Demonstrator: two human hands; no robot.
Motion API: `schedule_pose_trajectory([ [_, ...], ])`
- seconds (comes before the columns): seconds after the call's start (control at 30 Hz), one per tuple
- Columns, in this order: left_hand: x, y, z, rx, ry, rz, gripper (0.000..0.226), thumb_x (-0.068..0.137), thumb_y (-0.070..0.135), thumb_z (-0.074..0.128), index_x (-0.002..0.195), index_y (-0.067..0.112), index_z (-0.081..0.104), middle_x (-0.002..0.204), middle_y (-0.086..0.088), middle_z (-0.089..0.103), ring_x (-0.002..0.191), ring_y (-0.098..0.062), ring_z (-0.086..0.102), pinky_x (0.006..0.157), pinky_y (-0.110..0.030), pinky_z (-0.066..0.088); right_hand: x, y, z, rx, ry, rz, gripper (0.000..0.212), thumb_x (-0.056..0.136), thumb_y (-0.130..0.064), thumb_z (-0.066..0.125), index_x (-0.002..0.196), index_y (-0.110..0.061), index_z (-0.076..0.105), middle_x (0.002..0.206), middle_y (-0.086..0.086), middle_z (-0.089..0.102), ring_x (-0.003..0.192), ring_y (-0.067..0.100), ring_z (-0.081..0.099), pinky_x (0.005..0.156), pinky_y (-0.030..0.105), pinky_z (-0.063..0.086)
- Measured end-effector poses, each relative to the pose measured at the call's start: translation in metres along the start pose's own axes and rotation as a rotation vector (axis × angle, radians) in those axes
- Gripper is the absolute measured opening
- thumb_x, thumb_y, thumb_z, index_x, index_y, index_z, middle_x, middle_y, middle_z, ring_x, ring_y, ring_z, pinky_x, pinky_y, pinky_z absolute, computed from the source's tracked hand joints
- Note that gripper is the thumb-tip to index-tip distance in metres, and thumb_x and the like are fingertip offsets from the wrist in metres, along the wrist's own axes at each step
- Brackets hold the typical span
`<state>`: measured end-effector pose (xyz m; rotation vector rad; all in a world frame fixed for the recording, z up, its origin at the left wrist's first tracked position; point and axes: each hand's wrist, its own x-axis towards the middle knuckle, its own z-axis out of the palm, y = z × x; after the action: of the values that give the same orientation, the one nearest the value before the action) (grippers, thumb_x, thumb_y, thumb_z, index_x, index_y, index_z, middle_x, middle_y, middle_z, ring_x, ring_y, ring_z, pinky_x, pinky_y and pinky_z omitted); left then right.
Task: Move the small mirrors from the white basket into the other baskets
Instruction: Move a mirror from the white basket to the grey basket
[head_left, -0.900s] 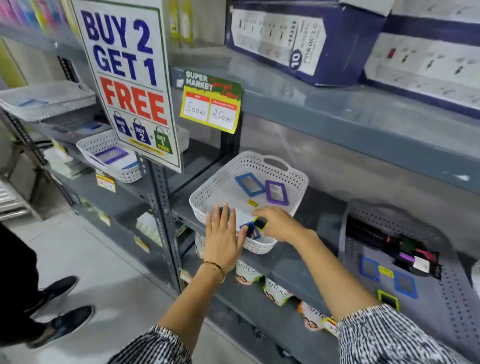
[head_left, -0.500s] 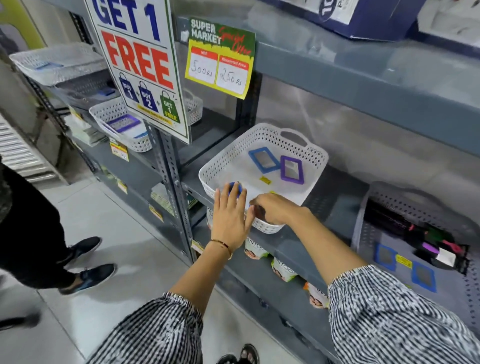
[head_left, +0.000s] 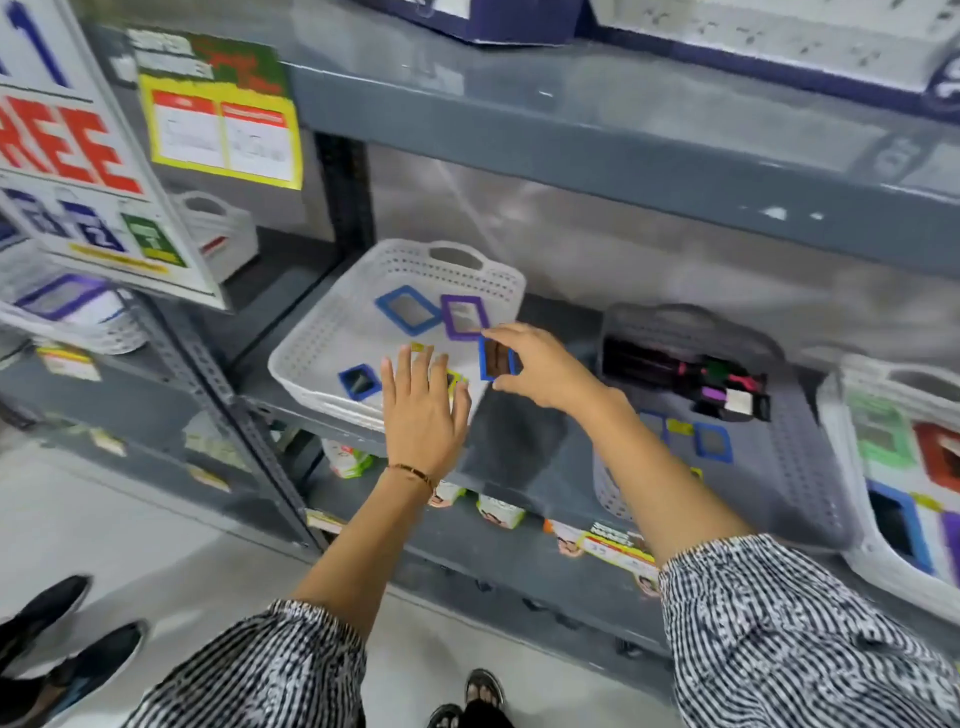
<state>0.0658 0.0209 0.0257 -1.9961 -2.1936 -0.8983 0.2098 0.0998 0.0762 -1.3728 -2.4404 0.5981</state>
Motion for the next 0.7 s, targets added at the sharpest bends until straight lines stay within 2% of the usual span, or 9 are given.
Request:
schedule_pose_trajectory([
  [0.1,0.009,0.027,0.012,-0.016,-0.031,0.080,0.048,0.092,0.032,0.036,0.124,-0.002,0.048,0.130,-0.025,0.053,0.128,-0.042,0.040,0.115,-0.053,0.015,-0.030,0.027,-0.018,0.007,0.057,0.093,0.069,0.074,-0.006,0.076,0.136,-0.006,0.047,0.137,0.010,0.051,0.123,0.023,0.049,0.100,0.019,0.032],
  [0.2,0.012,0.044,0.025,0.012,-0.085,0.114,0.048,0.093,0.031,0.041,0.128,-0.002,0.044,0.132,-0.026,0.050,0.130,-0.042,0.036,0.116,-0.051,0.010,-0.061,0.058,-0.032,-0.023,0.091,0.223,0.068,0.073,-0.006,0.076,0.135,-0.004,0.049,0.135,0.012,0.052,0.122,0.026,0.051,0.101,0.025,0.035],
  [0.33,0.009,0.048,0.039,0.077,-0.139,0.114,0.051,0.094,0.032,0.040,0.131,-0.003,0.040,0.133,-0.026,0.049,0.131,-0.044,0.033,0.116,-0.052,0.008,-0.086,0.100,-0.040,-0.084,0.060,0.390,0.067,0.072,-0.005,0.077,0.134,-0.005,0.050,0.126,0.016,0.056,0.115,0.030,0.054,0.092,0.030,0.039],
  [0.4,0.007,0.046,0.043,0.096,-0.154,0.101,0.051,0.094,0.032,0.041,0.131,-0.003,0.039,0.133,-0.026,0.049,0.131,-0.044,0.033,0.116,-0.052,0.008,-0.092,0.117,-0.042,-0.076,0.041,0.452,0.065,0.071,-0.003,0.077,0.131,-0.004,0.052,0.125,0.017,0.056,0.114,0.032,0.055,0.093,0.034,0.043],
  [0.53,0.006,0.045,0.049,0.188,-0.201,0.104,0.054,0.095,0.036,0.036,0.134,-0.001,0.036,0.139,-0.022,0.046,0.135,-0.040,0.029,0.116,-0.051,0.003,-0.097,0.142,-0.043,-0.075,-0.021,0.520,0.060,0.070,-0.001,0.078,0.126,0.001,0.055,0.128,0.018,0.056,0.112,0.035,0.056,0.095,0.041,0.048],
  [0.63,0.006,0.044,0.052,0.236,-0.217,0.098,0.054,0.095,0.038,0.033,0.135,0.002,0.036,0.140,-0.020,0.046,0.136,-0.037,0.030,0.116,-0.054,0.005,-0.096,0.150,-0.038,-0.088,-0.039,0.528,0.047,0.069,0.000,0.076,0.112,0.005,0.060,0.116,0.021,0.063,0.102,0.037,0.061,0.088,0.046,0.052],
  [0.7,0.006,0.044,0.053,0.246,-0.210,0.094,0.054,0.095,0.037,0.033,0.134,0.002,0.036,0.140,-0.019,0.046,0.135,-0.036,0.031,0.116,-0.055,0.007,-0.095,0.154,-0.034,-0.087,-0.055,0.519,0.045,0.069,0.000,0.075,0.111,0.005,0.060,0.115,0.021,0.063,0.102,0.038,0.061,0.088,0.048,0.052],
])
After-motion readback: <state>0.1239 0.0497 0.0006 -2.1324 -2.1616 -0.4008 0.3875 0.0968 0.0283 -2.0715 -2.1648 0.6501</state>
